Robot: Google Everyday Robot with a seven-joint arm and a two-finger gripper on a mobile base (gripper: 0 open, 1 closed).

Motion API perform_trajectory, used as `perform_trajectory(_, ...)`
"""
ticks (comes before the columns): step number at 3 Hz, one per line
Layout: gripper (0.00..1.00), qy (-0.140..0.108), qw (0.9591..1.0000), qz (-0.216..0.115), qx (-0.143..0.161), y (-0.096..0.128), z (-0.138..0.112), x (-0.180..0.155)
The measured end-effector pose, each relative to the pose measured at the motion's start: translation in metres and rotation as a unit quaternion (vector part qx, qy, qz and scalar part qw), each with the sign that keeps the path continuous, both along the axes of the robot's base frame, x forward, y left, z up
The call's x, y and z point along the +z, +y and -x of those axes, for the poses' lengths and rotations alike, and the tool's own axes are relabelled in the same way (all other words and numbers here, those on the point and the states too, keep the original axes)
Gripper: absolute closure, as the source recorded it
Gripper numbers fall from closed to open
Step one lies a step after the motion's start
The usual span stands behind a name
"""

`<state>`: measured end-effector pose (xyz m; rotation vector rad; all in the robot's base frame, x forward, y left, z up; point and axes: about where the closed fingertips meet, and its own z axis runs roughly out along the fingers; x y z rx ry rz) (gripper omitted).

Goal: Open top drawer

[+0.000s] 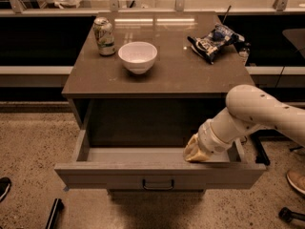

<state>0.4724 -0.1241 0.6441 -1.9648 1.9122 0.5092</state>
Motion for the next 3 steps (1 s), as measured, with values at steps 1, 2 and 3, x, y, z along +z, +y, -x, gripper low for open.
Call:
perform_trajectory(1, 1.00, -0.002, 0.9999, -0.017, 0.003, -0.011, 0.023, 0.027)
perform_trajectory(2, 1.00, -0.016, 0.9995, -0.027, -0.006, -0.018, 0.023, 0.046)
perform_trajectory(3, 1.00, -0.037, 0.9978, -0.045, -0.032, -0.023, 0.013, 0.074)
